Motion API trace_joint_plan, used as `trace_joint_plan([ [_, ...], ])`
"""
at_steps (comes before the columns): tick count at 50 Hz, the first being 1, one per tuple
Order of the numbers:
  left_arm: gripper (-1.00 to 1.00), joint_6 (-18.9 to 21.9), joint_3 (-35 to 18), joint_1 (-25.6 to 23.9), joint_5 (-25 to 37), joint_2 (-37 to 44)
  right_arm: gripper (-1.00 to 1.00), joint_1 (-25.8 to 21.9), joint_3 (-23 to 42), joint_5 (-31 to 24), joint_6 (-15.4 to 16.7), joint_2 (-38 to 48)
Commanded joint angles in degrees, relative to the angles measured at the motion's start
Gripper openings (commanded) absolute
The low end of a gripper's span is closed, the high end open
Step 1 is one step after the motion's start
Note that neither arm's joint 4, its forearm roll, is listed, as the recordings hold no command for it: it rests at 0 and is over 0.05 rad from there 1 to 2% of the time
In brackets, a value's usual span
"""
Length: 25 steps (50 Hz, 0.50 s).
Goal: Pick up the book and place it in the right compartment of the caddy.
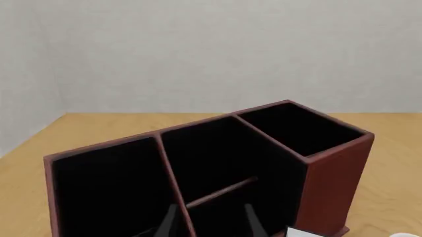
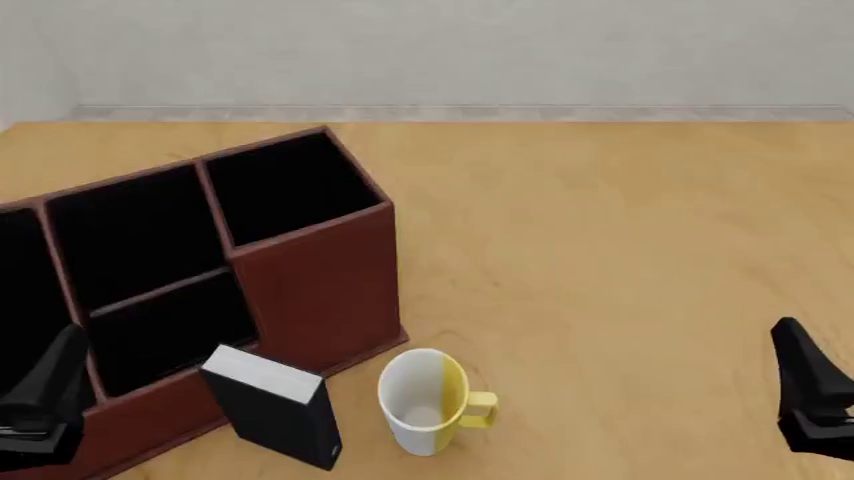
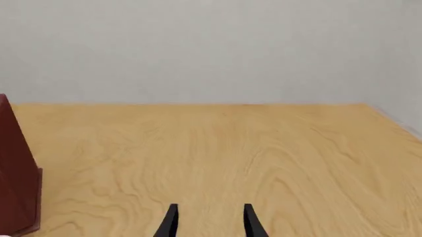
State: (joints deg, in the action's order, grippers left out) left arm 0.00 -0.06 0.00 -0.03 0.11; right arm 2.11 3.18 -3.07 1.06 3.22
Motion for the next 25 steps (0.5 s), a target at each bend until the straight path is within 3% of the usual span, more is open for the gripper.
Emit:
trace_joint_plan([
  [1,1.0,-0.01,-0.18,0.01,-0.08,0.34,1.0,-2.4,-2.96,2.98,-0.74,-2.96],
  [10,1.0,0.0,-0.18,0.0,-0.08,0.34,1.0,-4.47,1.44,0.25,0.38,-3.07],
  [13,1.0,0.0,-0.18,0.0,-0.08,0.32,1.0,-7.79,4.06,-1.78,0.96,-2.95],
  [19,1.0,0.01,-0.18,-0.01,-0.08,0.34,1.0,-9.86,7.05,-4.11,1.54,-2.63],
  [20,1.0,-0.01,-0.18,0.0,-0.08,0.34,1.0,-10.63,8.03,-4.71,0.9,-2.49],
  [21,1.0,0.01,-0.18,-0.01,-0.08,0.35,1.0,-15.38,10.44,-4.18,1.35,1.12],
  [25,1.0,0.0,-0.18,-0.01,-0.08,0.34,1.0,-17.98,12.14,-3.07,1.51,4.37],
])
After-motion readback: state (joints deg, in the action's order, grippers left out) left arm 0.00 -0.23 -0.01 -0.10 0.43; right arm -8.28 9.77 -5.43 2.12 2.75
